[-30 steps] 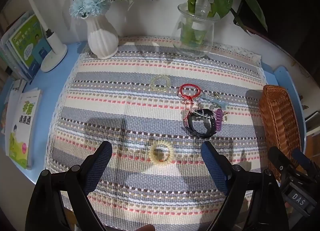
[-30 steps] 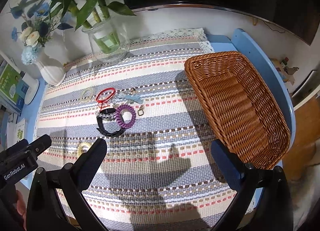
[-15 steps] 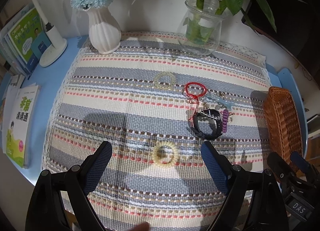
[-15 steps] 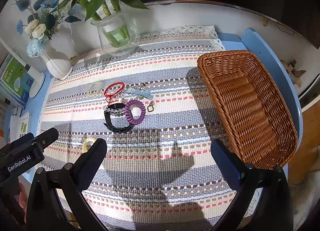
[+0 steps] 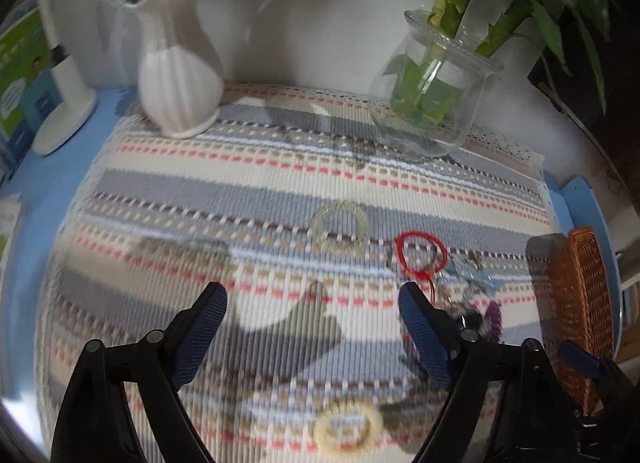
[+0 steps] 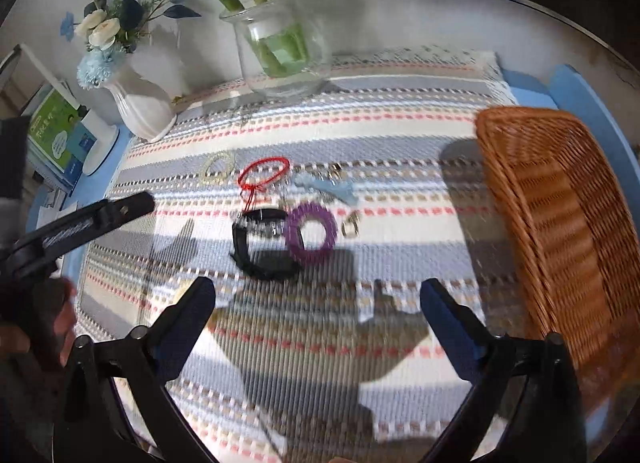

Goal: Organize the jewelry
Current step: 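Grasp the purple coil hair tie with the right tool while the left tool moves to the clear bead bracelet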

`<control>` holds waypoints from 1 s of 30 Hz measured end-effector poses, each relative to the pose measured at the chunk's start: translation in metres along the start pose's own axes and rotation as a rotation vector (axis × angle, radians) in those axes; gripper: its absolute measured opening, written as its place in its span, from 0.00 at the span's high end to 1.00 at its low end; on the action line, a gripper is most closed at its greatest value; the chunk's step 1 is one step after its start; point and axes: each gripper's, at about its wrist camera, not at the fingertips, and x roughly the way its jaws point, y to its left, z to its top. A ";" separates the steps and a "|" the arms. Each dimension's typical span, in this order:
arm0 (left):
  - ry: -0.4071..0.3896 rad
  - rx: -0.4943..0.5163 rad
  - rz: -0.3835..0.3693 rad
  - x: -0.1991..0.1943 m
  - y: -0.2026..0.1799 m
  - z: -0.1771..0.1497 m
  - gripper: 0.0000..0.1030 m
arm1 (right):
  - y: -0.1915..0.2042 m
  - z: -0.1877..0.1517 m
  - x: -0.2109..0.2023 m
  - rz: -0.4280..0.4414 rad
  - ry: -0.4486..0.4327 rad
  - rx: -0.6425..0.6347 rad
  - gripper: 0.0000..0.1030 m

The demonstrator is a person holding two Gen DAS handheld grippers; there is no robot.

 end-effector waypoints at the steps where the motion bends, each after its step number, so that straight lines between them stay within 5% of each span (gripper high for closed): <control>1: -0.003 0.011 -0.018 0.007 0.000 0.004 0.20 | -0.001 0.003 0.009 0.004 -0.010 -0.005 0.12; 8: 0.034 0.196 -0.152 0.049 -0.014 0.020 0.29 | 0.002 0.013 0.044 0.043 0.016 -0.052 0.13; 12: 0.049 0.360 -0.101 0.068 -0.032 0.021 0.53 | 0.003 0.015 0.054 0.055 0.022 -0.038 0.17; 16: -0.001 0.470 -0.052 0.073 -0.046 0.021 0.73 | 0.004 0.016 0.065 0.039 0.036 -0.039 0.35; 17: -0.003 0.492 -0.049 0.076 -0.046 0.021 0.91 | 0.004 0.016 0.067 0.030 0.038 -0.039 0.37; 18: -0.015 0.511 -0.035 0.078 -0.048 0.020 0.93 | 0.003 0.016 0.068 0.023 0.040 -0.036 0.42; 25: -0.044 0.387 -0.085 0.066 -0.033 0.027 0.94 | 0.002 0.017 0.074 0.032 0.059 -0.044 0.86; 30: -0.088 0.278 -0.185 0.037 -0.023 0.035 0.94 | 0.001 0.016 0.057 0.053 0.031 -0.048 0.88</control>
